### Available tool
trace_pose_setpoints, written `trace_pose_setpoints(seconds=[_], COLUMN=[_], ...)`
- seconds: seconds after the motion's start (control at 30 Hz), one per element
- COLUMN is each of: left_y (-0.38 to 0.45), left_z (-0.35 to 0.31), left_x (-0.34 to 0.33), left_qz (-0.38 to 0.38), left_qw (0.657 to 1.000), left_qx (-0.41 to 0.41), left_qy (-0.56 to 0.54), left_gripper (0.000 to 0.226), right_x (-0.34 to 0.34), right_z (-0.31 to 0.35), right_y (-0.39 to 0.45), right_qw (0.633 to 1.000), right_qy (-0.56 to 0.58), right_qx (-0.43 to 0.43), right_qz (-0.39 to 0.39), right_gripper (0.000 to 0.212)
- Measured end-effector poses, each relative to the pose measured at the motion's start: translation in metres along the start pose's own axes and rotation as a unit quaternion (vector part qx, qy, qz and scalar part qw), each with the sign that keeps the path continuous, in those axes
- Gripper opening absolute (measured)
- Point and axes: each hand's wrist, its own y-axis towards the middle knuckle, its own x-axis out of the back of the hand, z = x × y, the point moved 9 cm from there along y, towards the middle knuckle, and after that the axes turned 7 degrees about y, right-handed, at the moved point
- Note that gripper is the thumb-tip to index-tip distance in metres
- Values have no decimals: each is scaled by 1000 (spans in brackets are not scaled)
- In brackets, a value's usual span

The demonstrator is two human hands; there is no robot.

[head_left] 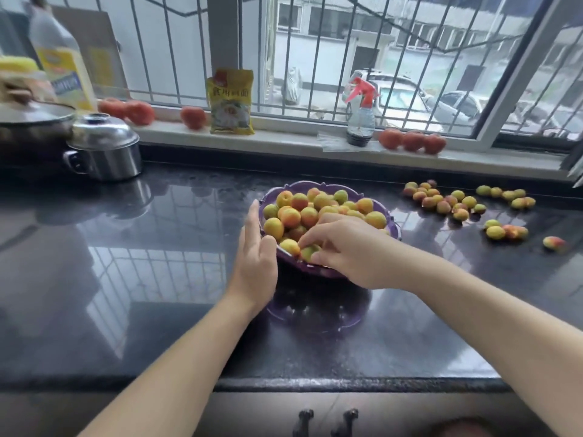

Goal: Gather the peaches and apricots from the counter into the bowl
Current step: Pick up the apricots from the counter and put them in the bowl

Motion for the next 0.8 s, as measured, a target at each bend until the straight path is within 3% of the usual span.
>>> trace_pose_setpoints(seconds=[0.33,0.47,0.6,0.73,0.8], left_y=[1,0,2,11,23], left_z=[4,7,12,15,21], left_x=[6,5,5,7,14], left_qz=[3,10,11,-12,-40], left_qw=[999,999,998,990,978], left_qx=[22,31,44,83,126], left_qy=[-33,-30,-45,-114,-163], left_gripper=[84,85,86,66,71], right_x=[7,1,7,43,63], right_z=[-17,-20,-22,-45,-77], right_y=[-7,-9,-11,-22,-31], right_qw=[999,998,999,980,953], right_qy=[-15,-65,-38,69,99], right_qx=[-41,-16,-5,-2,-33], right_qz=[17,10,-4,-186,-284], right_gripper=[23,13,17,15,16])
